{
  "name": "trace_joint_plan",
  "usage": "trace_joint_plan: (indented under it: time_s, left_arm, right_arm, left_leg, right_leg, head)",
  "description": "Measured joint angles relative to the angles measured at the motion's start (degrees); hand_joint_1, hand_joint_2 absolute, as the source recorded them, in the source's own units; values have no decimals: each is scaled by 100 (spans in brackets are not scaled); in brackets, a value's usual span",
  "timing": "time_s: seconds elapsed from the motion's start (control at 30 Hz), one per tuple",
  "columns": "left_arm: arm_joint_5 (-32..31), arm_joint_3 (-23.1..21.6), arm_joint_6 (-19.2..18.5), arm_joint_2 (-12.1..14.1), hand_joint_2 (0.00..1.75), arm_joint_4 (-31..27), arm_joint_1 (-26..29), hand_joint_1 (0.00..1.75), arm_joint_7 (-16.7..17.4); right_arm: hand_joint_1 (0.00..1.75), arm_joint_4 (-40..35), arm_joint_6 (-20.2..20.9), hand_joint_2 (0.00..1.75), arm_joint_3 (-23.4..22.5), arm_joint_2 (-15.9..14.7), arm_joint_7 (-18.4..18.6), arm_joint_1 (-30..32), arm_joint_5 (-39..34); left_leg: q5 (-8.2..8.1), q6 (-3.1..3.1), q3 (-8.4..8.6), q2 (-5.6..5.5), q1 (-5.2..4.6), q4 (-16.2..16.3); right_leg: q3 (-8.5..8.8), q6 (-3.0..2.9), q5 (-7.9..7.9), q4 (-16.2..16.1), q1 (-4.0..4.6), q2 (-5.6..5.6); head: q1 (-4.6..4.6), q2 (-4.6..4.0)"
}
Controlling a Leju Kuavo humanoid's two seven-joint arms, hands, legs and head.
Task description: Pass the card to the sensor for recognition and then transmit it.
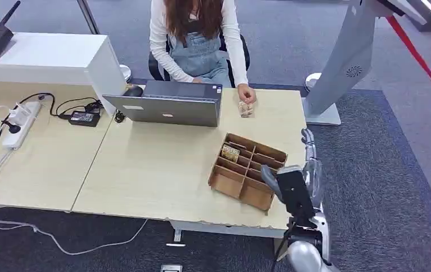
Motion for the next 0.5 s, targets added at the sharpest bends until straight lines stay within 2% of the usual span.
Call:
trace_joint_plan:
  time_s: [0.13,0.47,0.5]
  left_arm:
    - [-11,-4,-9,0,0,0,-3,0,11]
    - [-26,-11,-11,0,0,0,-4,0,20]
    - [-28,-11,-9,2,0,0,-6,0,20]
  right_arm:
    - [2,0,123,175,147,24,48,1,484]
    - [2,5,260,175,326,61,55,-3,731]
    - [5,26,367,175,409,96,94,-10,918]
  left_leg:
    - [0,0,0,0,0,0]
    - [0,0,0,0,0,-1]
    - [0,0,0,0,0,-1]
  right_leg:
    - [0,0,0,0,0,0]
    - [0,0,0,0,0,0]
    - [0,0,0,0,0,0]
  head:
    - [0,0]
    - [0,0]
    - [0,0]
